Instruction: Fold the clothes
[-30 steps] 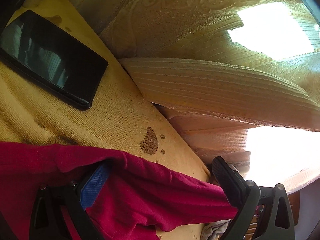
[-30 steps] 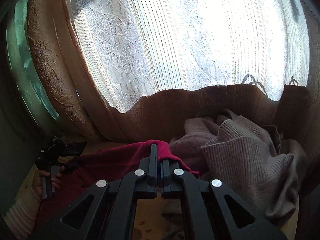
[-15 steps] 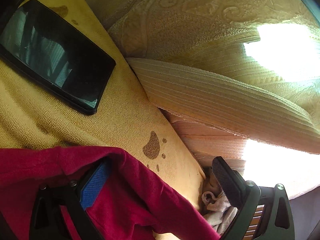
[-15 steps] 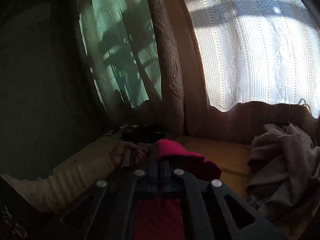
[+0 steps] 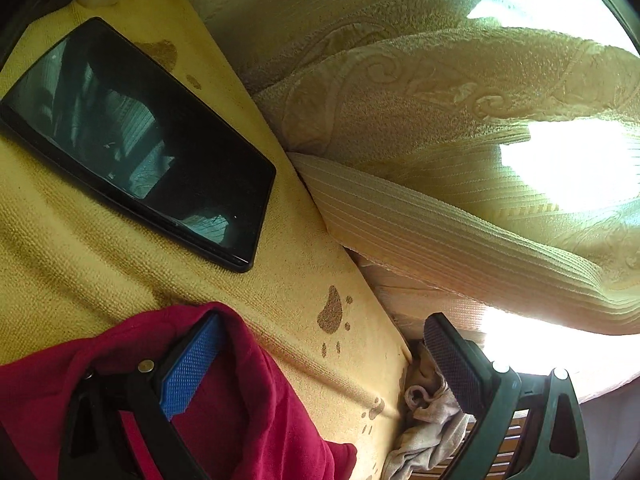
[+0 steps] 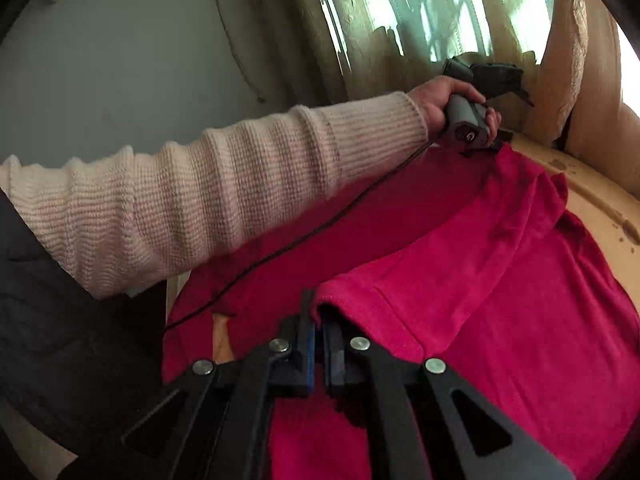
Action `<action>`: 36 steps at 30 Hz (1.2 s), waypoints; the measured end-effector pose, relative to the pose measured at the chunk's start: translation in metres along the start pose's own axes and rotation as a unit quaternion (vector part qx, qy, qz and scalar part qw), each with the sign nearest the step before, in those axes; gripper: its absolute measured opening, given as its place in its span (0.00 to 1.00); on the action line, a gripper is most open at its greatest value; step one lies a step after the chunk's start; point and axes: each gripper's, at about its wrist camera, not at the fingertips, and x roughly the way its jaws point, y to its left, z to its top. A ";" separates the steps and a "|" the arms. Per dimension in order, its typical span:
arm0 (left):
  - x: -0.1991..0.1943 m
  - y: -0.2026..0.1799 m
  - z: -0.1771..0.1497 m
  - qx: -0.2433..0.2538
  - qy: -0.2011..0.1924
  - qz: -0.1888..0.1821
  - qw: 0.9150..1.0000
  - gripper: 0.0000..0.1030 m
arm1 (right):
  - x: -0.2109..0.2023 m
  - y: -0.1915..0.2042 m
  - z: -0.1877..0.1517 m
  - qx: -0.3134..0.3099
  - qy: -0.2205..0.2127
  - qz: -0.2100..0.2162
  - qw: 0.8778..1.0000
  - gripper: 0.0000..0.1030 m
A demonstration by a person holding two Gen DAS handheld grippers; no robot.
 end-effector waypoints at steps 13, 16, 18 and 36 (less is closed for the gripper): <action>-0.031 -0.001 -0.023 0.067 0.038 0.042 0.996 0.99 | -0.064 -0.021 -0.030 0.067 -0.055 0.109 0.990 0.83; -0.045 0.008 -0.036 0.082 0.050 0.055 0.994 0.99 | -0.090 -0.036 -0.037 0.090 -0.101 0.124 0.983 0.86; -0.056 0.011 -0.047 0.089 0.059 0.052 0.993 0.99 | -0.096 -0.047 -0.033 0.104 -0.117 0.103 0.982 0.92; -0.031 -0.006 -0.050 0.079 0.089 -0.038 0.992 0.99 | -0.031 -0.210 0.081 0.127 -0.006 -0.290 0.949 0.97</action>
